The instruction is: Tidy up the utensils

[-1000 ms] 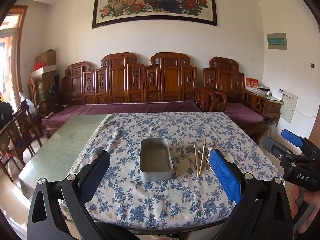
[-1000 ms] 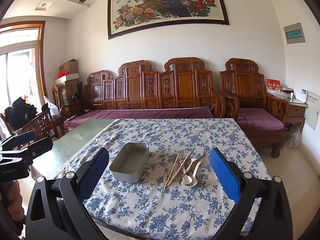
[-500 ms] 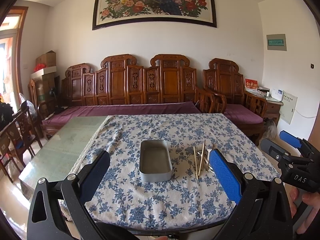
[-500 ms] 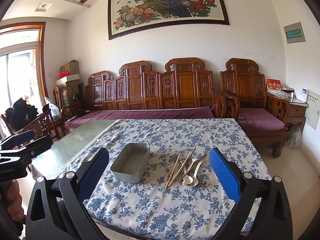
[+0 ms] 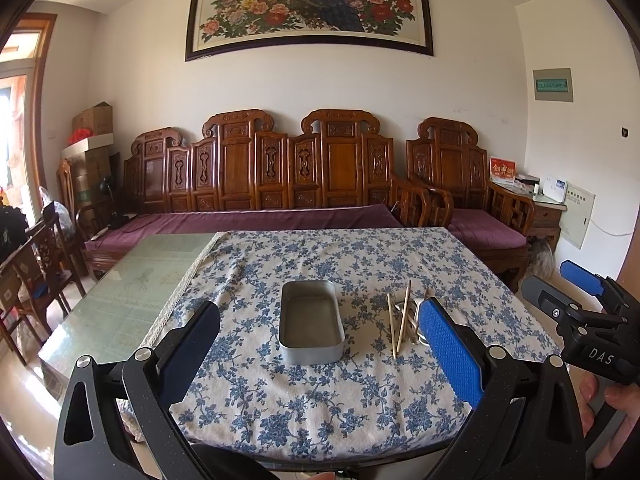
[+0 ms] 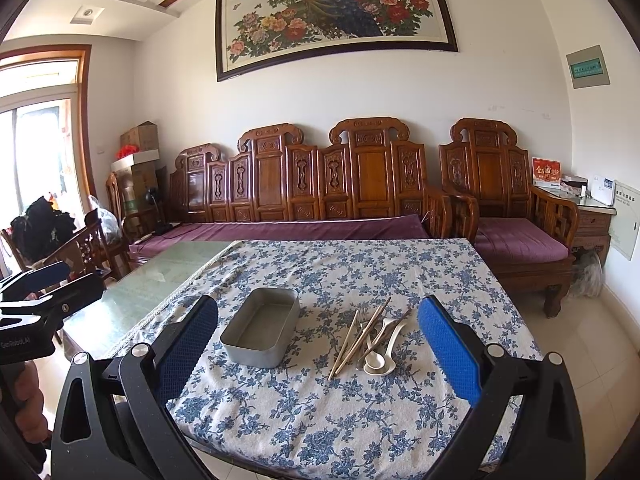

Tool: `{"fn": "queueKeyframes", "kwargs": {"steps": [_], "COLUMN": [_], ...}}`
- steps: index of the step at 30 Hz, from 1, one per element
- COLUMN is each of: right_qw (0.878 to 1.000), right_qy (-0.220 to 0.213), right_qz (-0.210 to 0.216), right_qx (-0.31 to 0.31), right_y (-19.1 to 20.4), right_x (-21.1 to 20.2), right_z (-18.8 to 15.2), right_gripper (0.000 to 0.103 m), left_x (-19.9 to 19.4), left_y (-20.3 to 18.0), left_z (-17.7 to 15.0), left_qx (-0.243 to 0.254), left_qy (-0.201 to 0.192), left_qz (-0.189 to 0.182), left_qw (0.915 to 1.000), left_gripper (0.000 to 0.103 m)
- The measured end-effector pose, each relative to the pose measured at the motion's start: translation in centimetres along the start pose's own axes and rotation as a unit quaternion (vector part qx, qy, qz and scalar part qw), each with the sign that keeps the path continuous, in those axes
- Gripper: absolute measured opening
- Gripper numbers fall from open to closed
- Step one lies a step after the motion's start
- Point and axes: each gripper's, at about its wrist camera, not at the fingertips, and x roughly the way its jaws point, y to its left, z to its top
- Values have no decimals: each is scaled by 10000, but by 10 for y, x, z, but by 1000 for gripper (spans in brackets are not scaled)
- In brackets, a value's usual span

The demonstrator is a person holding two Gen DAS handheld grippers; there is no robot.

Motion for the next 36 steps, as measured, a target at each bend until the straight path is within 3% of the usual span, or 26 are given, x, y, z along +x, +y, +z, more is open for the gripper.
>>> {"fn": "queueKeyframes", "kwargs": {"steps": [36], "right_qw": [10000], "right_qy": [-40], "right_qz": [10], "right_qx": [-2], "right_y": [-1], "right_x": [-4], "right_z": [2], "right_gripper": [101], "left_x": [-4], "left_y": [-2], "left_z": [0], "left_qx": [19], "left_qy": [-31], "left_qz": [-4], "left_qw": [10000], "left_gripper": [97]}}
